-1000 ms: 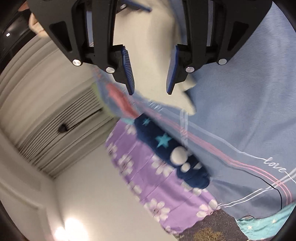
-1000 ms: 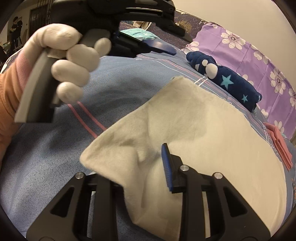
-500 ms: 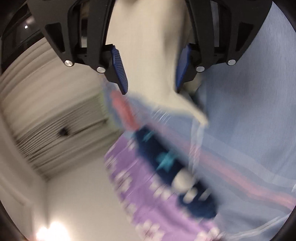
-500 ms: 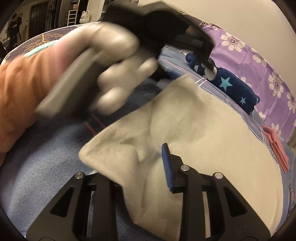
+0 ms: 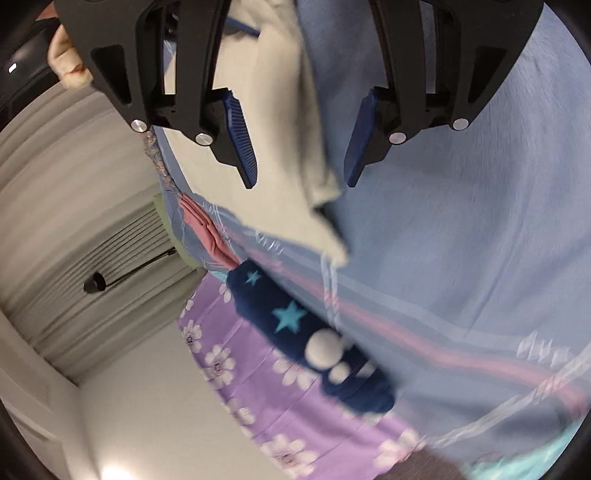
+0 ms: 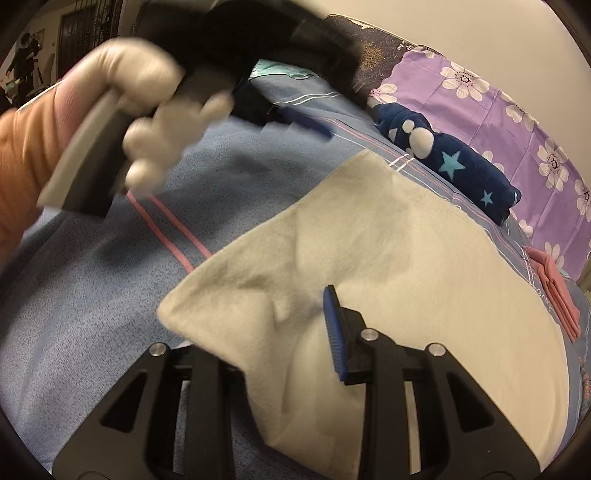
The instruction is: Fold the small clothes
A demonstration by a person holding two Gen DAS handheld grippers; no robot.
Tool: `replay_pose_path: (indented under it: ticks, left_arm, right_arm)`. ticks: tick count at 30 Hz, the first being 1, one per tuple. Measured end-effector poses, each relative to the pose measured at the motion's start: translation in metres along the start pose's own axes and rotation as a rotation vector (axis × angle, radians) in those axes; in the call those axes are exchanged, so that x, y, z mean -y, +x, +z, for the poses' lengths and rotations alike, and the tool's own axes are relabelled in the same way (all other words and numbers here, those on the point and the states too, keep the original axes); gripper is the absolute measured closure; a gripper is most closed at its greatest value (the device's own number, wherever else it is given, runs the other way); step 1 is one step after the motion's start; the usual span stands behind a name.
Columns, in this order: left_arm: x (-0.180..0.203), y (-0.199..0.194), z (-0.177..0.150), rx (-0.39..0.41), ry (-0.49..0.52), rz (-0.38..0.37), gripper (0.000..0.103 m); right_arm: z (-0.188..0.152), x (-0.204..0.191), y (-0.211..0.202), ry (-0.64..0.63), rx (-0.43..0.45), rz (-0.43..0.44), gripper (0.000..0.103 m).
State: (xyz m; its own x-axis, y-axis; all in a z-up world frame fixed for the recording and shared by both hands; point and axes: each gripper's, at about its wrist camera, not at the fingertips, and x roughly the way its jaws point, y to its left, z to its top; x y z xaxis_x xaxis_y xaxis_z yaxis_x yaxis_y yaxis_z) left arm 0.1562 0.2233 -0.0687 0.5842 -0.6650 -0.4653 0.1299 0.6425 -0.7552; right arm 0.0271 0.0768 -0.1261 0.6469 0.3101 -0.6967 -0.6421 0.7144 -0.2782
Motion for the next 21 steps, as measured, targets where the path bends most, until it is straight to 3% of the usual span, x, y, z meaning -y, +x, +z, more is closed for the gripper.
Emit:
replay_pose_path:
  ticks: [2,4,6,7,9,12,14,16,21]
  left_arm:
    - [-0.007,0.004,-0.006,-0.032,-0.026,-0.049,0.055]
    - [-0.008,0.01,-0.008,-0.038,-0.022,-0.035,0.055]
    - [-0.007,0.01,-0.012,-0.026,-0.008,-0.024,0.055]
    - [-0.006,0.008,-0.014,-0.018,-0.005,-0.034,0.054]
    - [-0.005,0.01,-0.022,-0.021,0.016,-0.048,0.054]
    - [0.002,0.01,-0.033,-0.026,0.063,-0.033,0.054]
    - [0.012,0.014,-0.039,-0.039,0.113,-0.036,0.055]
    - [0.031,0.021,-0.048,-0.06,0.203,-0.022,0.055]
    - [0.066,0.022,-0.067,-0.034,0.394,0.012,0.05]
  right_arm:
    - [0.001,0.0,-0.001,0.0,0.0,0.0,0.074]
    - [0.002,0.0,-0.004,0.0,0.002,0.03,0.069]
    - [0.005,0.01,-0.016,0.044,-0.021,0.207,0.057]
    - [0.009,0.021,-0.028,0.093,-0.038,0.346,0.056]
    - [0.019,0.041,-0.045,0.131,-0.026,0.423,0.056]
    - [0.046,0.093,-0.071,0.182,0.044,0.324,0.056]
    - [0.072,0.136,-0.068,0.271,0.051,0.243,0.067]
    - [0.1,0.154,-0.051,0.256,0.02,0.187,0.079]
    - [0.163,0.123,0.012,0.05,-0.13,0.131,0.08]
